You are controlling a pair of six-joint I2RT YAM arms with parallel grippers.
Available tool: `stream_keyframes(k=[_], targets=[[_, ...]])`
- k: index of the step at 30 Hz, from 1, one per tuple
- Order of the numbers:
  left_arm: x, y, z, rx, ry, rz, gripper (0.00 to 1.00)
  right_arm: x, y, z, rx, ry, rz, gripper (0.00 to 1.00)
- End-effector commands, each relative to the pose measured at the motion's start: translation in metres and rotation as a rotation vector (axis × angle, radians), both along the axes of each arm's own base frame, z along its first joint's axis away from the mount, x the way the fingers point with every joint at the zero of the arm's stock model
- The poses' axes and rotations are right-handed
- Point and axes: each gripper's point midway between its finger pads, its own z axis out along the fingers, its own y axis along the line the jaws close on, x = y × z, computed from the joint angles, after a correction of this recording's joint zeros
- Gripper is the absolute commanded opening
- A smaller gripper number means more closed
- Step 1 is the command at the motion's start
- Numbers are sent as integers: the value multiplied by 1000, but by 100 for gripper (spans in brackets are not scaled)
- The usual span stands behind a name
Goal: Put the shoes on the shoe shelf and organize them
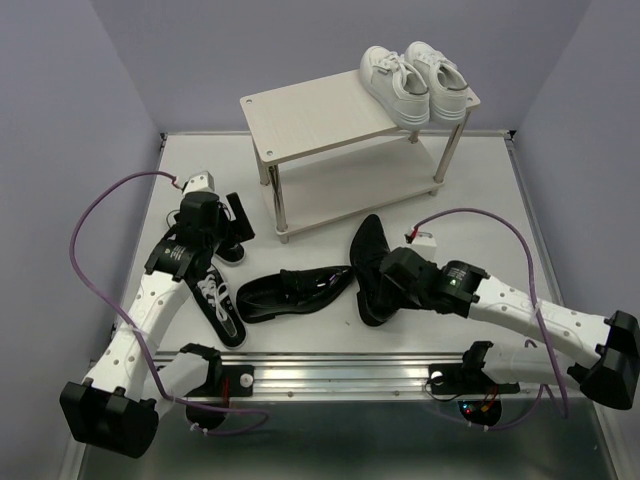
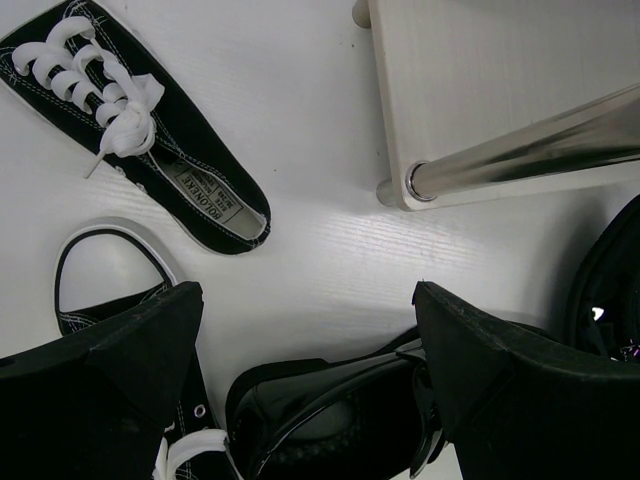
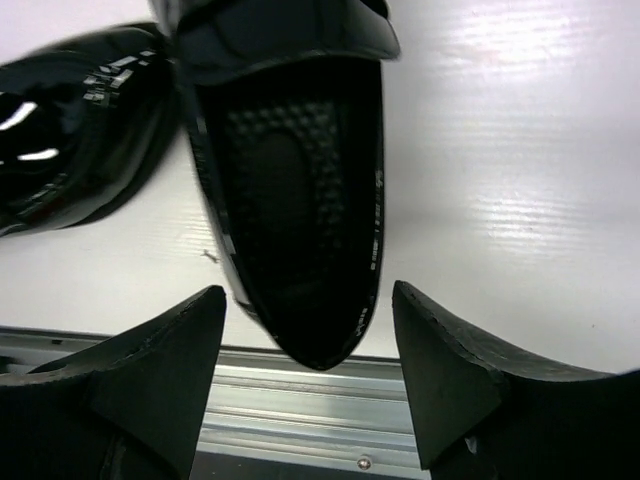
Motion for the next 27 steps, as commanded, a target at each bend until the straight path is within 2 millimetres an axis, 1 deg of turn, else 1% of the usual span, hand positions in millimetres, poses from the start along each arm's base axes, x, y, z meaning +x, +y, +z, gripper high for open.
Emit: stream_keyframes(k=[1,3,4,5,7,10,11,13,16,17,22,23,24,25,26,27], targets=[[5,-2,14,-8,-56,-12,99,3,-16,-7,27,-8,-126,72],[4,-2,13,-9,-56,-13,99,4,-18,-9,72,-8,-146,71],[3,-2,12,-10,-55,-14,99,3,-23,-12,93,-10,-155,69],[4,-3,11,-12,-55,-17,99,5,-27,-13,108,-10,-176,69],[3,-4,9,-18,-51,-20,99,3,-27,-21,137,8,-171,68],[3,-6,7,-31,-52,-26,99,3,-22,-31,169,33,-163,68],[3,-6,7,-34,-53,-24,99,0,-22,-40,173,58,-160,68],[3,-7,8,-39,-57,-23,99,2,-15,-39,208,53,-151,67],[2,-6,8,-39,-59,-19,99,7,-5,-26,282,16,-141,67],[1,-6,8,-39,-61,-20,99,9,-4,-17,306,-6,-136,67],[1,-6,3,-41,-50,-19,99,14,-2,7,342,-52,-136,67],[1,-6,4,-43,-53,-16,99,15,-3,11,346,-61,-142,67],[2,-6,4,-42,-53,-15,99,15,-8,12,330,-68,-158,67],[2,-5,3,-40,-52,-12,99,17,-10,21,337,-88,-167,68],[2,-5,4,-40,-52,-10,99,17,-14,23,330,-95,-182,69],[2,-5,4,-41,-55,-12,99,18,-22,23,304,-107,-207,70]])
